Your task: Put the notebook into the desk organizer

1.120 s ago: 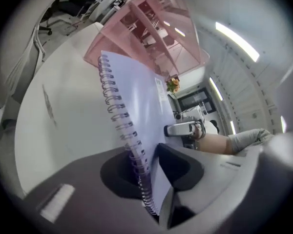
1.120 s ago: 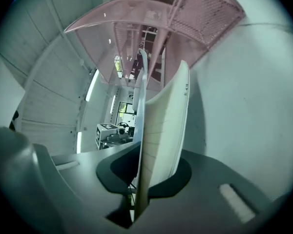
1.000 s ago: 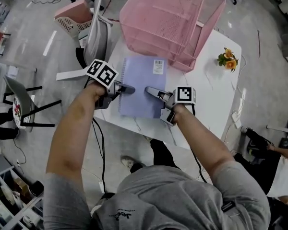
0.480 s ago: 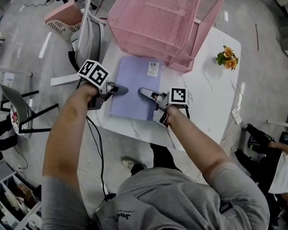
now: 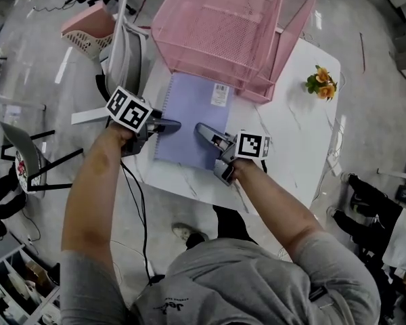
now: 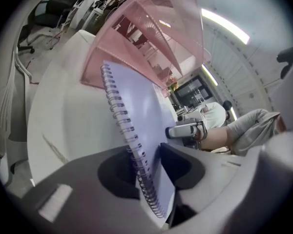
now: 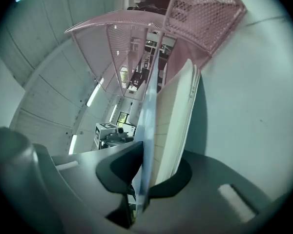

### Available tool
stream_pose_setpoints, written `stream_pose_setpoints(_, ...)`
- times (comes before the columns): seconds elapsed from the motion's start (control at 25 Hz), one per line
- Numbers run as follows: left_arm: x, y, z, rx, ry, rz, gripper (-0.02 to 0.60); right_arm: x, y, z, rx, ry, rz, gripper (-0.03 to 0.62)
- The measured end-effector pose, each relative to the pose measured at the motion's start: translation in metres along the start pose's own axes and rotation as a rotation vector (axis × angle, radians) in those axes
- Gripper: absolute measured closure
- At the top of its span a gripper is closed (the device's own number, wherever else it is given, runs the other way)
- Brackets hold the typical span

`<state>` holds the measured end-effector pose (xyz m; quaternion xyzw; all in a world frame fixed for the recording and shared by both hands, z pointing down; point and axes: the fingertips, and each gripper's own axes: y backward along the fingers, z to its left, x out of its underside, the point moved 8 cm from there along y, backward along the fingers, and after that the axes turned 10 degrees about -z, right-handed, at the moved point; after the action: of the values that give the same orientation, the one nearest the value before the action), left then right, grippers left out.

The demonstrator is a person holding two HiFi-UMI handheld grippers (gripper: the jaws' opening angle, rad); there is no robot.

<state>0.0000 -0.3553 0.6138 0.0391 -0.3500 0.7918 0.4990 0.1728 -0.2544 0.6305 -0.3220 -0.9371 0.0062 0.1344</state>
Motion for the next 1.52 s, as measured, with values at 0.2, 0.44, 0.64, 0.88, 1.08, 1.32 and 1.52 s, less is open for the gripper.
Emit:
stream_pose_setpoints(0.2,0.001,-0.006,0.007,0.021,0.001,-0.071,0.399,-0.008,0.001,-0.003,0.010,0.049,0.016,0.559)
stream_pose_setpoints(0.44,-0.016,-0.022,0.019,-0.020,0.138,-0.054,0.370,-0.023,0.005,-0.022,0.061,-0.129,-0.042,0.559)
stream_pose_setpoints(0.64,-0.016,-0.016,0.030,-0.033,0.282,-0.160,0.354,-0.049,-0.006,-0.025,0.064,-0.176,-0.114,0.560)
stream_pose_setpoints(0.88,0.006,-0.006,0.031,0.019,0.376,-0.190,0.374,-0.074,-0.023,-0.031,0.118,-0.187,-0.173,0.560)
stream_pose_setpoints(1.08,-0.003,-0.003,0.033,0.046,0.417,-0.376,0.478,-0.076,-0.030,-0.030,0.130,-0.149,-0.160,0.541)
stream_pose_setpoints(1.32,-0.012,-0.003,0.044,-0.011,0.444,-0.533,0.489,-0.044,-0.010,-0.017,0.055,-0.158,-0.035,0.407)
stream_pose_setpoints(1.52,-0.021,0.003,0.045,0.028,0.458,-0.609,0.489,-0.036,-0.006,-0.018,0.079,-0.152,0.023,0.409)
